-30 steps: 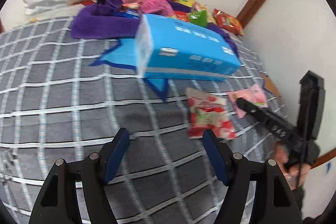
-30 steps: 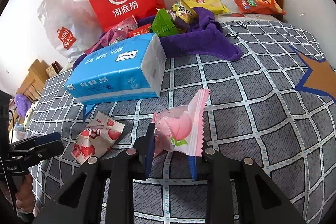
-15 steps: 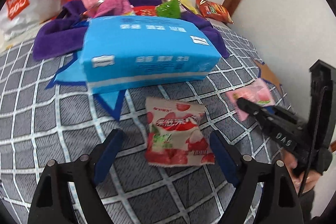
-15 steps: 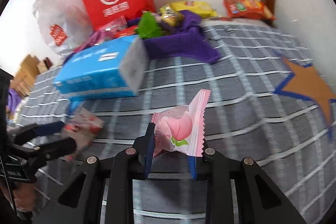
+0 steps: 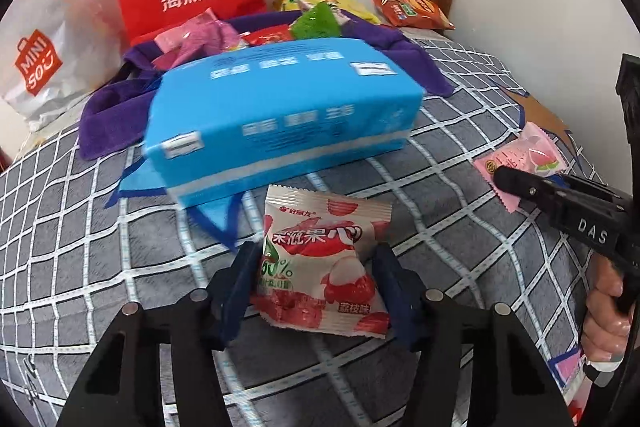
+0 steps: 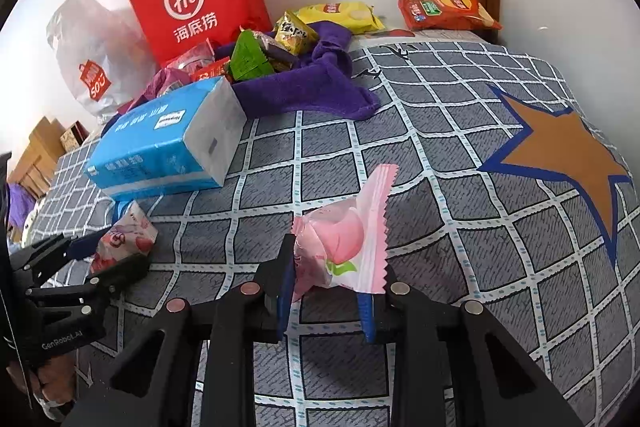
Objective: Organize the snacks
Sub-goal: 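Grasp the red-white fruit candy bag with the left tool while the right tool holds its candy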
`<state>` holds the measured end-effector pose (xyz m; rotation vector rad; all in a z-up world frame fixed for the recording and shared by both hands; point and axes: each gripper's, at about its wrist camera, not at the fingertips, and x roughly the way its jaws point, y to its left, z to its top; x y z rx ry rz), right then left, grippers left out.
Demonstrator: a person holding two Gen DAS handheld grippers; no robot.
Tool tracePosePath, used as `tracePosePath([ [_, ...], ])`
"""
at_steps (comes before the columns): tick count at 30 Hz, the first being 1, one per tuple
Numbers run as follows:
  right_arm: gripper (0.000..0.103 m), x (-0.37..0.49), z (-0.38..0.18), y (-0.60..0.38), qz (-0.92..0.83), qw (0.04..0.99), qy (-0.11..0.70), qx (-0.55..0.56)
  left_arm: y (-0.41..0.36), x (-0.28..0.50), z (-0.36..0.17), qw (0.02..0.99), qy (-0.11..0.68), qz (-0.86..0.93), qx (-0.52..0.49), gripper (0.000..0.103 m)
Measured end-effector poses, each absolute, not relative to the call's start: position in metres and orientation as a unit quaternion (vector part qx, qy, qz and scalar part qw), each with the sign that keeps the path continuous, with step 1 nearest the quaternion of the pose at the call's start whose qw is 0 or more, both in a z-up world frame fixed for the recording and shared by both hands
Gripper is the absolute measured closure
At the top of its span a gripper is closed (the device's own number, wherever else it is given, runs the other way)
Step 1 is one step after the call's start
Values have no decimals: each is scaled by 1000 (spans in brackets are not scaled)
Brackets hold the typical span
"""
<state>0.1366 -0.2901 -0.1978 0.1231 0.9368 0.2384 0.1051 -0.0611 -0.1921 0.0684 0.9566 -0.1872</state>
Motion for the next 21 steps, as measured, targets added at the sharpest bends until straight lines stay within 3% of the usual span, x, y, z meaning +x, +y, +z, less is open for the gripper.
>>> tracePosePath([
  [15,77,137,-198,-216,183,871,455,20,10,95,-192,893,449,-19,-2,47],
  [21,77,141,-201,-225,207,863,455,74,8,96,-194,893,450,-22,3,46],
])
